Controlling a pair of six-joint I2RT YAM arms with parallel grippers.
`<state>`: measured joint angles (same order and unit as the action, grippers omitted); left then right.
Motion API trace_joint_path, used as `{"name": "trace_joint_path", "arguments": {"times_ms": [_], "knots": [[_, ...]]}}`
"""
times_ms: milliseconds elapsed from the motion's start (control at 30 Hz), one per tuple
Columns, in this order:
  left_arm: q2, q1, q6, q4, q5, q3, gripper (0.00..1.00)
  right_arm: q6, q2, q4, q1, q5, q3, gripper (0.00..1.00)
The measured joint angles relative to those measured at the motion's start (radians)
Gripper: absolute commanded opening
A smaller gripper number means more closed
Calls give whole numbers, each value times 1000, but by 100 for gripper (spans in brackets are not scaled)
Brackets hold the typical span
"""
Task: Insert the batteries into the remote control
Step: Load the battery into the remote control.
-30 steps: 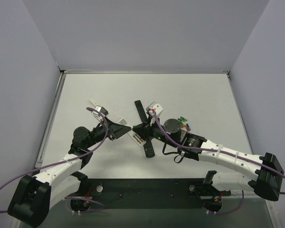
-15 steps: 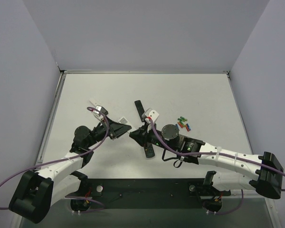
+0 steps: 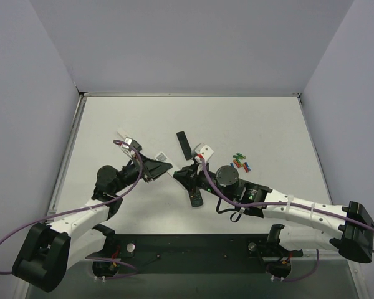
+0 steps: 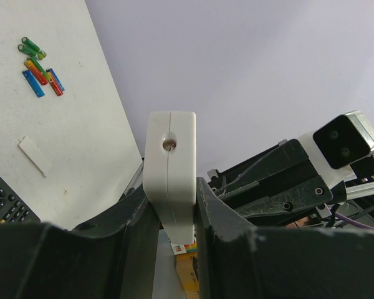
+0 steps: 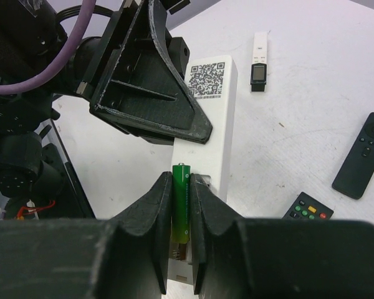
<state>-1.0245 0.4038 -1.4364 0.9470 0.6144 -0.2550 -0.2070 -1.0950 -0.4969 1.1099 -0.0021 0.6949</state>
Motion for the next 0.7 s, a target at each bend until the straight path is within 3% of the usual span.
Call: {"name": "trace_joint_path", "arguments": {"times_ms": [700], "knots": [[-3, 7, -19, 24, -18, 0, 0, -9, -11, -34, 10, -4, 0, 15]]}}
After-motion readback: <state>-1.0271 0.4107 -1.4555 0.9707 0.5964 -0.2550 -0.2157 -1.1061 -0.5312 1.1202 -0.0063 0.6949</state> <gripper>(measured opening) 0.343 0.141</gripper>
